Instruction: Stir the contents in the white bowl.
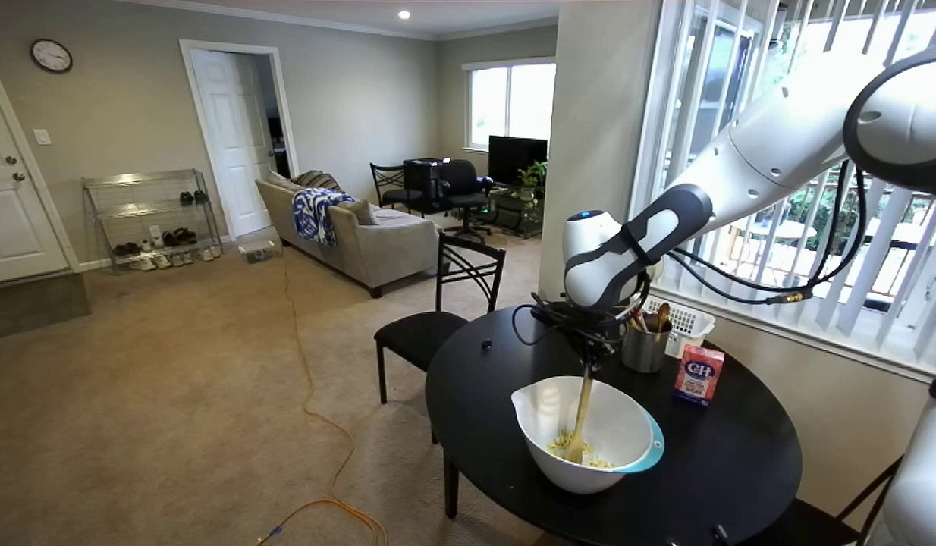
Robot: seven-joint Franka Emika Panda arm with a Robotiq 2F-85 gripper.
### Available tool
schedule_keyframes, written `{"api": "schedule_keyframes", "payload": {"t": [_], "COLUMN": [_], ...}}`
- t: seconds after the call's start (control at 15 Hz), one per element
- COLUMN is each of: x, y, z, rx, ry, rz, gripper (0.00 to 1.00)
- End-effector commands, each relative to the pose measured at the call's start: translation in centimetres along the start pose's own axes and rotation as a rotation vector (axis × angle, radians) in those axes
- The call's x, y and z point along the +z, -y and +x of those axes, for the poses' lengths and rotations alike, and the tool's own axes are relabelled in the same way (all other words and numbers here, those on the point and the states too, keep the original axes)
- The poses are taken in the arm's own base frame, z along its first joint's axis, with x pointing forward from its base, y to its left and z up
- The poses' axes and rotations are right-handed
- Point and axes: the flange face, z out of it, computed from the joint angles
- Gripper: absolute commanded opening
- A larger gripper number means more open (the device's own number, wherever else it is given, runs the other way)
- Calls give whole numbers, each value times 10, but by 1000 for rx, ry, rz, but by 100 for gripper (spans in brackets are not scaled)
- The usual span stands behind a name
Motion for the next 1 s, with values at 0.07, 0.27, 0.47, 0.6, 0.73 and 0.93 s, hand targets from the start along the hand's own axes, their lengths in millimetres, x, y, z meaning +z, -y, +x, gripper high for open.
{"api": "schedule_keyframes", "payload": {"t": [0.07,0.27,0.47,0.6,0.73,0.93], "x": [-6,-11,-14,-15,-15,-15], "y": [8,13,16,16,16,16], "z": [-6,-7,-8,-8,-7,-5], "rx": [94,135,171,187,201,226], "ry": [-8,0,-9,-18,-44,-99], "rz": [43,71,100,113,123,137], "gripper": [6,6,6,6,6,6]}}
